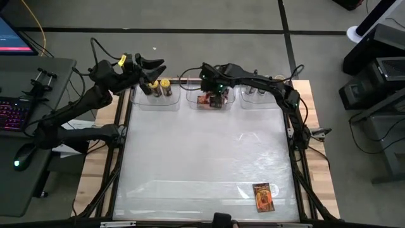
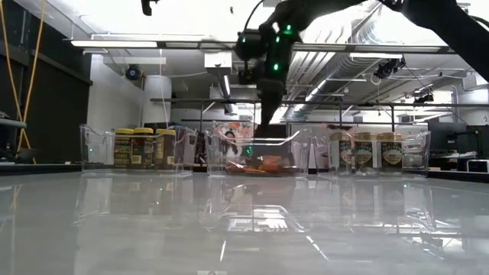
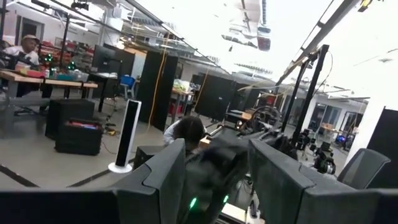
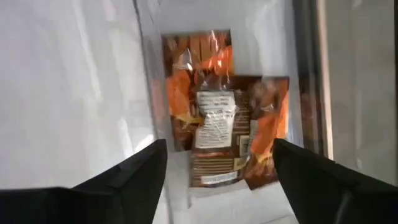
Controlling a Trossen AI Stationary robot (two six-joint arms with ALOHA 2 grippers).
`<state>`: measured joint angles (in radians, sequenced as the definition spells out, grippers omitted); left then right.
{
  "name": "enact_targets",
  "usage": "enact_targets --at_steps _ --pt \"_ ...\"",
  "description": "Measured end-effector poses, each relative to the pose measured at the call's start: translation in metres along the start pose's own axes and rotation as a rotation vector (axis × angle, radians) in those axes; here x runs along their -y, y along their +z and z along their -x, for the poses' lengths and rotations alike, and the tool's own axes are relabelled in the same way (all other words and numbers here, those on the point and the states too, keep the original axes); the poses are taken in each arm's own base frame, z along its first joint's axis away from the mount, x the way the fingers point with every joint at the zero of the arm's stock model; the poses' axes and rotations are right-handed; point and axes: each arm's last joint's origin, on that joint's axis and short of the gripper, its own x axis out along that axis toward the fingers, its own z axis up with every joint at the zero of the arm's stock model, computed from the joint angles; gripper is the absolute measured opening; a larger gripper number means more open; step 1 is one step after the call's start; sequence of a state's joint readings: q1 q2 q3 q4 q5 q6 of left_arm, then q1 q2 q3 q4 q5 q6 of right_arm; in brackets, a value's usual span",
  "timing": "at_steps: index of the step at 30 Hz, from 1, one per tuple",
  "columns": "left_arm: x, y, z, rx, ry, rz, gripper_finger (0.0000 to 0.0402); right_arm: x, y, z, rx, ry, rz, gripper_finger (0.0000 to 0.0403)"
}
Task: Sort spices by type
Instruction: Put the orange seasoning pack into the middle transparent bin
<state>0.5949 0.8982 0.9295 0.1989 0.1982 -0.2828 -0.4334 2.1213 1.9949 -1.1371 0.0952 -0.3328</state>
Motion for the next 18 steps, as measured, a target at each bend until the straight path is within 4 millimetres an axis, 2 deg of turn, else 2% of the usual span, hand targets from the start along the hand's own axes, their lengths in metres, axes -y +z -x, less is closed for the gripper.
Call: enact_targets --at_steps 5,8,12,15,18 --pt "0.0 0.0 0.0 0.0 0.001 -0.079 0.0161 0.0 -0.006 0.056 0.091 0.106 -0.13 0.0288" --pt "0.0 -0.001 -0.001 -0.006 0.002 -0.099 0.0161 -0.011 -0.02 0.086 0.115 0.207 -0.211 0.0289" --pt "-0.003 -0.004 -0.001 -0.039 0.017 -0.097 0.0161 -0.053 -0.05 0.113 0.052 0.29 -0.234 0.0289" --pt "-0.007 -0.007 -0.003 -0.057 0.037 -0.095 0.0161 -0.095 -0.084 0.117 -0.047 0.335 -0.304 0.0289" --pt "-0.012 -0.009 -0.005 -0.069 0.061 -0.068 0.0161 -0.141 -0.128 0.115 -0.171 0.384 -0.487 0.0289"
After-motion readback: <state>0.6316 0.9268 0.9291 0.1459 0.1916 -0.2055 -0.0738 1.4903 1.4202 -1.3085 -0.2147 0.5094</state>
